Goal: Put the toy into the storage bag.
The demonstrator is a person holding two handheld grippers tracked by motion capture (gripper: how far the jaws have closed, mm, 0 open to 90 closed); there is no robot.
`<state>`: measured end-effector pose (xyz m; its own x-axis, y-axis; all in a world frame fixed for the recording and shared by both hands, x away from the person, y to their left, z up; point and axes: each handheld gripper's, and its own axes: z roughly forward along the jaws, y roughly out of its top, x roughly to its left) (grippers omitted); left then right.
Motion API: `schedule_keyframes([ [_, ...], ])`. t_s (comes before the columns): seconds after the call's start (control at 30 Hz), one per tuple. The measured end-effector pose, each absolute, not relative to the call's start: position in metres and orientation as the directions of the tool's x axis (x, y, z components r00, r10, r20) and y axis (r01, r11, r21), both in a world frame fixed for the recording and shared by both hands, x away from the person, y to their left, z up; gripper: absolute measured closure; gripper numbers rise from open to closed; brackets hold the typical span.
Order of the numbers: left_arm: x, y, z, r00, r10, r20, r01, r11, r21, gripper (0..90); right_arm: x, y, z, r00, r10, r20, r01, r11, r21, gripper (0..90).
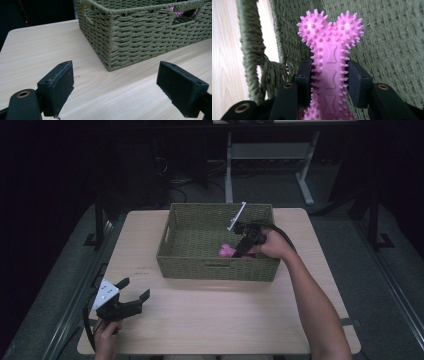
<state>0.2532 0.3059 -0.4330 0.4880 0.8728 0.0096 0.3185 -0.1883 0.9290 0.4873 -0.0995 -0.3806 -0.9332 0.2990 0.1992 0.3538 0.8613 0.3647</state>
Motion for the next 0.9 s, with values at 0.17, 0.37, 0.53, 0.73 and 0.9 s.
schedule_keyframes([
  [0.17,0.253,0.306,-0.433,0.487,0.873,0.009,0.318,-0.188,0.929,13.8,0.487,-0.101,-0.384,-0.930,0.302,0.207,0.361,0.856,0.370,57.5],
  [0.37,0.253,0.306,-0.433,0.487,0.873,0.010,0.318,-0.188,0.929,13.8,0.488,-0.102,-0.383,-0.929,0.308,0.204,0.365,0.854,0.371,57.3],
  [0.53,0.253,0.307,-0.433,0.483,0.875,0.011,0.318,-0.187,0.929,13.8,0.490,-0.104,-0.380,-0.921,0.323,0.216,0.385,0.831,0.401,52.7],
  [0.73,0.253,0.306,-0.433,0.486,0.874,0.010,0.319,-0.188,0.929,13.8,0.490,-0.108,-0.376,-0.916,0.340,0.211,0.399,0.816,0.417,48.7],
  [0.9,0.253,0.306,-0.433,0.486,0.874,0.006,0.322,-0.185,0.929,13.8,0.487,-0.109,-0.372,-0.916,0.345,0.206,0.401,0.818,0.412,45.9],
])
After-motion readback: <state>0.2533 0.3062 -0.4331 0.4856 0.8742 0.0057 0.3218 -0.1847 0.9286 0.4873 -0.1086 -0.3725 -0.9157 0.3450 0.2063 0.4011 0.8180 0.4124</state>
